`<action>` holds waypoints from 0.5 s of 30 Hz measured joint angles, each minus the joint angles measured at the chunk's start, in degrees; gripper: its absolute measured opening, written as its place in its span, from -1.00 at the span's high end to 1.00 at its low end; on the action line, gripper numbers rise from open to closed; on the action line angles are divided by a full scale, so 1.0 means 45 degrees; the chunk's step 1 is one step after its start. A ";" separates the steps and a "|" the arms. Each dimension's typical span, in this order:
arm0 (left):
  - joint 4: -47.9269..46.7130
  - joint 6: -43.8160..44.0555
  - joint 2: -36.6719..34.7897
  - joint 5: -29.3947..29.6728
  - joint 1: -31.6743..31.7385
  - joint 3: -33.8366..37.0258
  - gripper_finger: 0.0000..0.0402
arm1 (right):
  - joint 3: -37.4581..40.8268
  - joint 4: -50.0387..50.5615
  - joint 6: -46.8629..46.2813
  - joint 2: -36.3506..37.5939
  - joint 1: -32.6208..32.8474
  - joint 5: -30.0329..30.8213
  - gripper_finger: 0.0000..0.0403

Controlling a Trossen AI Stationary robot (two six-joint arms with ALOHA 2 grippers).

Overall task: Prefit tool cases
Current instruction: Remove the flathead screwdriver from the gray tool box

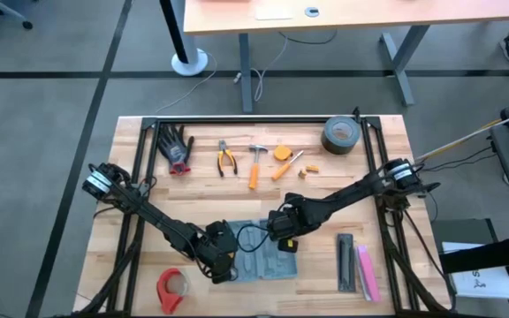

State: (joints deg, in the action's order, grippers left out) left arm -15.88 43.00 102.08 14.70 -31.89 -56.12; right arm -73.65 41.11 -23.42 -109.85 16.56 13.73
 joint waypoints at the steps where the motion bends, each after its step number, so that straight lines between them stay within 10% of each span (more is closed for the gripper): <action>1: 0.0000 0.0005 0.0000 -0.0006 0.0002 0.0000 0.00 | -0.0004 -0.0026 0.0009 -0.0071 0.0000 -0.0052 0.51; 15: -0.0053 0.0034 0.0000 -0.0015 0.0001 0.0000 0.01 | 0.0015 -0.0285 -0.0256 -0.0623 0.0003 0.0237 0.77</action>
State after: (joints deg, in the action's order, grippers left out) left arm -16.12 43.16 102.08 14.63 -31.88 -56.12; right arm -73.58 39.83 -24.57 -112.65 16.57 14.80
